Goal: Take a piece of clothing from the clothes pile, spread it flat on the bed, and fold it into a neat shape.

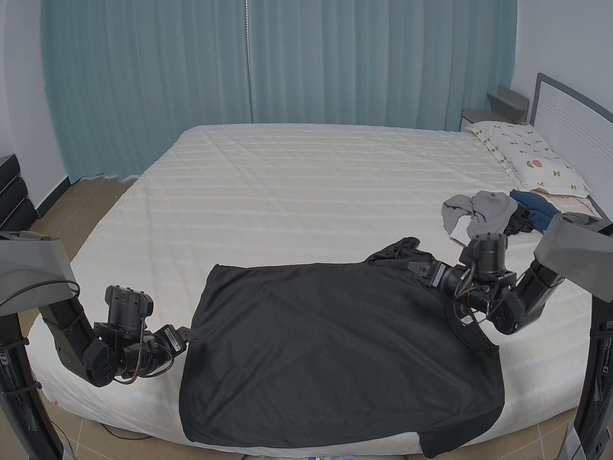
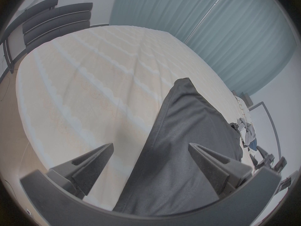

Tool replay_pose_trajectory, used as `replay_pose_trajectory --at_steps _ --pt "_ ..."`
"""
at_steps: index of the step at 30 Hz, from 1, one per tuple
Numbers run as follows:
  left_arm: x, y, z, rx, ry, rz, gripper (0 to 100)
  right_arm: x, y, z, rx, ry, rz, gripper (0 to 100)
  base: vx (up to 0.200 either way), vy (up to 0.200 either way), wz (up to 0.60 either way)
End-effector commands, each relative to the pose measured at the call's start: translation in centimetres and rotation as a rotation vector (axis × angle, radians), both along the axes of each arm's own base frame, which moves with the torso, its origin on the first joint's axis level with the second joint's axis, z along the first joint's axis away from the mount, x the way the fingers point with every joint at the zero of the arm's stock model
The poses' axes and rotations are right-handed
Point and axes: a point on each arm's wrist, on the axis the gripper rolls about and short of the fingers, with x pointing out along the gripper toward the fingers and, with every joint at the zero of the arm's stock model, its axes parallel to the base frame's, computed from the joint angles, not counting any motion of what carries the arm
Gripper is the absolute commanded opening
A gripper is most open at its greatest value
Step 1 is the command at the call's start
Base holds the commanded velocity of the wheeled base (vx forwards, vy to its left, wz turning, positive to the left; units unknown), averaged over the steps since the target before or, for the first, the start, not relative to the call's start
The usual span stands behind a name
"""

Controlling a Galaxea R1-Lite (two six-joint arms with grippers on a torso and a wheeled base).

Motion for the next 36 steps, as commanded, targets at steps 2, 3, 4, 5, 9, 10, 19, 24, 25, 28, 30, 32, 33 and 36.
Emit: replay_pose_trajectory --at_steps 2,3,4,5,9,10,19,24,25,28,30,32,33,36 --pt "0.2 0.0 -0.9 -0.011 0.029 0.018 100 5.9 3.7 -1.6 -0.179 0.004 0.047 100 0.0 0.0 0.0" --pt "0.2 0.0 -1.0 -0.012 0.031 0.019 100 6.3 3.9 -2.0 -0.197 0.007 0.047 100 0.0 0.0 0.0" --pt "0.2 0.0 -1.0 -0.012 0.031 0.019 100 6.3 3.9 -2.0 -0.197 0.007 0.047 100 0.0 0.0 0.0" --pt "0.2 0.0 -1.2 -0.011 0.04 0.02 100 7.7 4.3 -3.2 -0.24 0.01 0.035 100 0.0 0.0 0.0" --pt "0.2 0.0 -1.4 -0.02 0.05 0.014 100 9.5 4.9 -4.4 -0.267 0.008 0.028 100 0.0 0.0 0.0" --pt "0.2 0.0 -1.4 -0.026 0.05 0.012 100 9.8 4.9 -4.3 -0.271 0.004 0.028 100 0.0 0.0 0.0" --pt "0.2 0.0 -1.4 -0.046 0.054 0.018 100 12.6 5.5 -5.0 -0.281 -0.008 0.003 100 0.0 0.0 0.0" --pt "0.2 0.0 -1.5 -0.048 0.056 0.018 100 13.6 5.6 -5.7 -0.292 0.001 -0.017 100 0.0 0.0 0.0" --pt "0.2 0.0 -1.5 -0.048 0.057 0.018 100 13.7 5.5 -5.8 -0.29 0.0 -0.02 100 0.0 0.0 0.0" --pt "0.2 0.0 -1.7 -0.046 0.065 0.019 100 14.0 5.5 -6.0 -0.29 -0.007 -0.021 0 0.0 0.0 0.0" --pt "0.2 0.0 -1.7 -0.046 0.065 0.02 100 14.2 5.6 -6.1 -0.288 -0.016 -0.024 0 0.0 0.0 0.0" --pt "0.2 0.0 -1.7 -0.046 0.065 0.02 100 14.4 5.6 -6.2 -0.288 -0.025 -0.029 0 0.0 0.0 0.0" --pt "0.2 0.0 -1.8 -0.046 0.068 0.02 100 14.7 5.7 -6.1 -0.29 -0.041 -0.047 0 0.0 0.0 0.0" --pt "0.2 0.0 -1.9 -0.045 0.071 0.02 100 15.3 5.8 -5.7 -0.285 -0.078 -0.071 0 0.0 0.0 0.0"
